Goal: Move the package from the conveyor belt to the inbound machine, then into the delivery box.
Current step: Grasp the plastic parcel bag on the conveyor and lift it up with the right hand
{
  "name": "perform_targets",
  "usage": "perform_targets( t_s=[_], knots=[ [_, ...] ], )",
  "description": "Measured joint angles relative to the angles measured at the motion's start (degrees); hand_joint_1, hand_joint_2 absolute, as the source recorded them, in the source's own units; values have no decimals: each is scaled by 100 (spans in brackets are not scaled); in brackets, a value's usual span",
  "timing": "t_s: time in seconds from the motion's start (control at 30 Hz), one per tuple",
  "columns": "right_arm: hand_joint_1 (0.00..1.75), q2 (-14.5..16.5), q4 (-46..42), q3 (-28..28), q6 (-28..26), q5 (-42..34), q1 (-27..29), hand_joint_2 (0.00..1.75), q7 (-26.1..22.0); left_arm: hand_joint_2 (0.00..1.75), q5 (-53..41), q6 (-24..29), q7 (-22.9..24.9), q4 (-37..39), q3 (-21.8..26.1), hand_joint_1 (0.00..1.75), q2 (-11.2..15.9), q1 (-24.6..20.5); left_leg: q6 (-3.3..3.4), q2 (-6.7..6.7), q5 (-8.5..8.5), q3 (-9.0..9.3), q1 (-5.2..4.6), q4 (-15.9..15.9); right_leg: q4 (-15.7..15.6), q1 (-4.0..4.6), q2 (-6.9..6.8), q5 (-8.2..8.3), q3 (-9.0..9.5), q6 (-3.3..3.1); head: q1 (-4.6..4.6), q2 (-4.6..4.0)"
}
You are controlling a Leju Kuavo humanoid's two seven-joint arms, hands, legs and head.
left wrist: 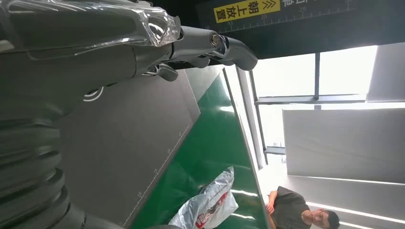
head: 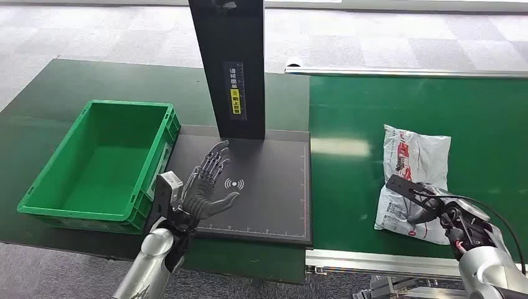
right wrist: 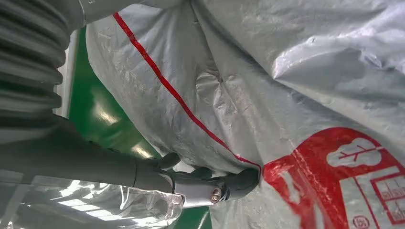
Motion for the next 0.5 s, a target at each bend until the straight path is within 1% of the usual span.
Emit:
perform_targets(
  t_s=[0.2, 0.5],
  knots=[
    [175, -61, 18, 140, 357, -28, -75, 175, -275, 175, -15, 24, -3, 23, 1, 0, 26, 2, 1, 1, -1, 10, 0, 0, -1, 0, 0, 0, 12, 0, -1, 0],
    [175, -36, 13, 331, 260, 26, -173, 175, -301, 175, -50, 39, -7, 20, 3, 0, 55, 6, 1, 0, 0, 21, 0, 0, -1, 1, -1, 0, 24, 0, -1, 0]
  ],
)
